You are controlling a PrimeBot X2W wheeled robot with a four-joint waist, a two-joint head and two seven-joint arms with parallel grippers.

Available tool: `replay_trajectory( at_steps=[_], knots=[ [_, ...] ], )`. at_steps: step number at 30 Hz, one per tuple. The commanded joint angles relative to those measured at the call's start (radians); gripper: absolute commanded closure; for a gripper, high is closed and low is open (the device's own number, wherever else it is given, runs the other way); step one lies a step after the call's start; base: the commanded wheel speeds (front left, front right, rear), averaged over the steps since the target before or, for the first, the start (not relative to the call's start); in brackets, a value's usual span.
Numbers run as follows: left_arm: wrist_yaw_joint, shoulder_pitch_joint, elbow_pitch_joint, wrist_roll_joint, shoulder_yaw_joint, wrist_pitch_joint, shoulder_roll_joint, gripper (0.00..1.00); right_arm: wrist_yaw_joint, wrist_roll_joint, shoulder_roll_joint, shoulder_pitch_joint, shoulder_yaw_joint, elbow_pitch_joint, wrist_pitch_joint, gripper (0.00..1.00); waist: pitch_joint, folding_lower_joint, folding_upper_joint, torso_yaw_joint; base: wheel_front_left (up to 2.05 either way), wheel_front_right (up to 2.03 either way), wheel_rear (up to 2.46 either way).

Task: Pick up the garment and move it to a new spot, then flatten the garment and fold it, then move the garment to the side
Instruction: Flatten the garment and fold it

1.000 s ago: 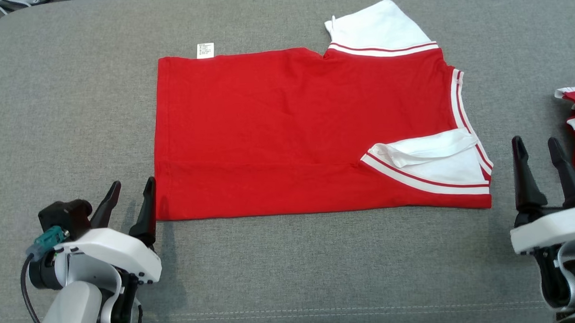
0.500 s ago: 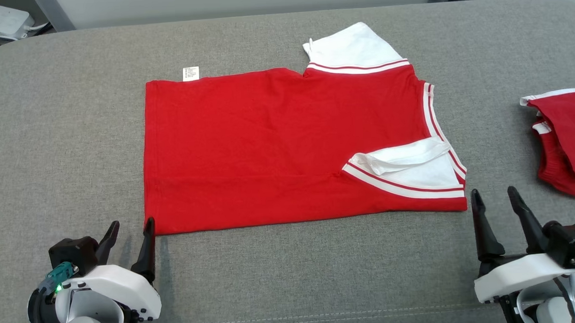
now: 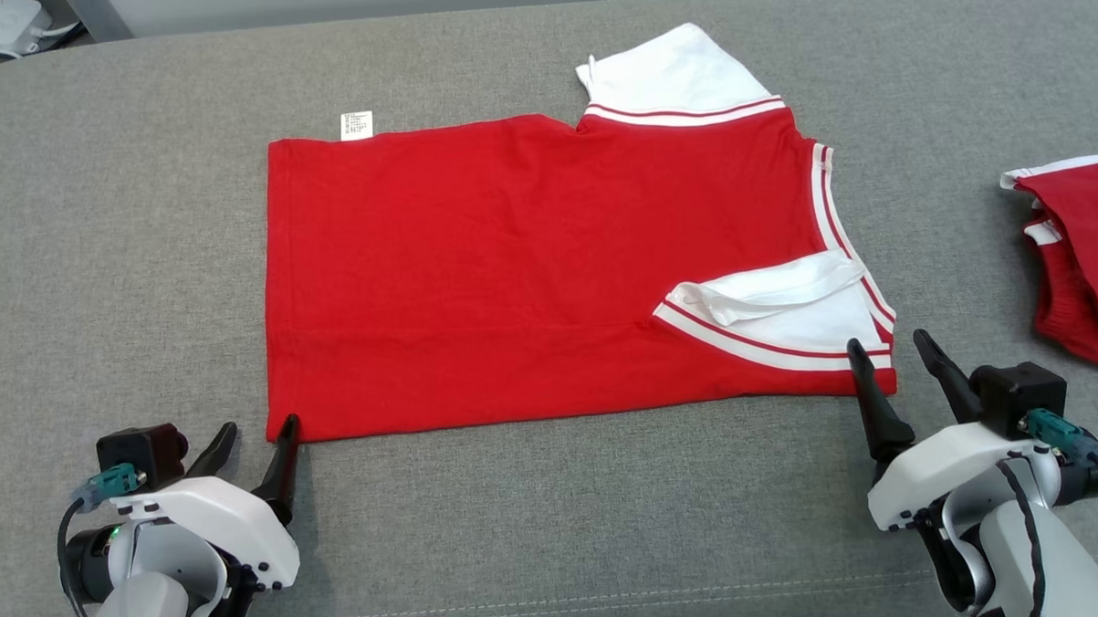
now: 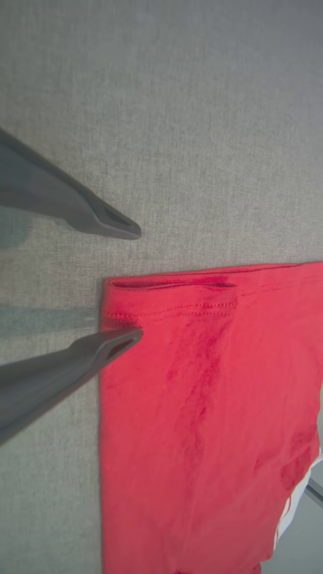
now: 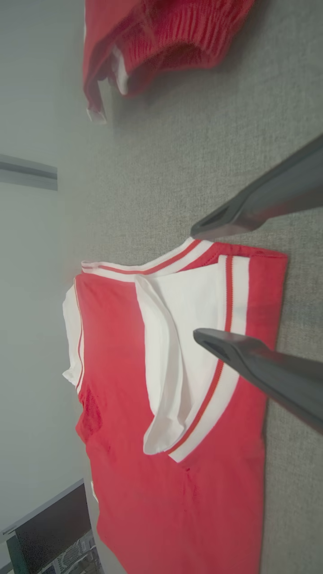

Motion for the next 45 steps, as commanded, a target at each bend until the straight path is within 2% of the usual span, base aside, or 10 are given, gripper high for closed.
replay_trajectory(
  at_steps=[1,11,14,16,18,30,41,42,43,45],
  knots=[
    [-0.014,-0.056,0.006,-0.017,0.029,0.005,0.021,0.00,0.000,-0.015,-0.013,-0.043,0.031,0.011,-0.007,0.00,0.012,0.0000,0.0000,0.003,0.00,0.00,0.00],
    [-0.082,-0.125,0.123,-0.067,0.008,0.055,-0.009,0.00,0.000,-0.068,0.014,-0.135,0.003,0.172,0.053,0.00,0.034,0.0000,0.0000,0.009,0.00,0.00,0.00],
    [-0.101,-0.132,0.148,-0.084,-0.001,0.077,-0.013,1.00,0.000,-0.066,0.025,-0.147,0.002,0.200,0.073,0.00,0.036,0.0000,0.0000,0.008,0.00,0.00,0.00],
    [-0.106,-0.132,0.152,-0.092,-0.003,0.084,-0.014,1.00,0.000,-0.067,0.027,-0.150,-0.001,0.206,0.076,0.20,0.037,0.0000,0.0000,0.007,0.00,0.00,0.00],
    [-0.113,-0.130,0.157,-0.097,-0.010,0.095,-0.010,1.00,0.000,-0.059,0.031,-0.153,-0.007,0.211,0.074,1.00,0.037,0.0000,0.0000,0.008,0.00,0.00,0.00],
    [-0.131,-0.039,0.083,-0.157,-0.009,0.151,0.041,1.00,0.000,0.121,0.034,-0.050,0.017,0.084,0.139,1.00,0.012,0.0000,0.0000,0.032,0.00,0.00,0.00],
    [-0.055,0.070,-0.083,-0.180,0.025,0.202,0.104,1.00,0.000,0.154,0.015,0.178,-0.042,-0.231,0.272,1.00,-0.007,0.0000,0.0000,0.044,0.00,0.00,0.00],
    [-0.047,0.075,-0.093,-0.186,0.027,0.209,0.101,0.72,0.000,0.149,0.019,0.189,-0.051,-0.255,0.269,0.73,-0.007,0.0000,0.0000,0.043,0.00,0.00,0.00],
    [-0.037,0.077,-0.104,-0.179,0.026,0.208,0.104,0.00,0.000,0.136,0.021,0.199,-0.054,-0.268,0.277,0.00,-0.007,0.0000,0.0000,0.043,0.00,0.00,0.00],
    [-0.021,0.080,-0.122,-0.176,0.026,0.206,0.100,0.00,0.000,0.122,0.027,0.212,-0.065,-0.296,0.276,0.00,-0.006,0.0000,0.0000,0.042,0.00,0.00,0.00]
  ],
)
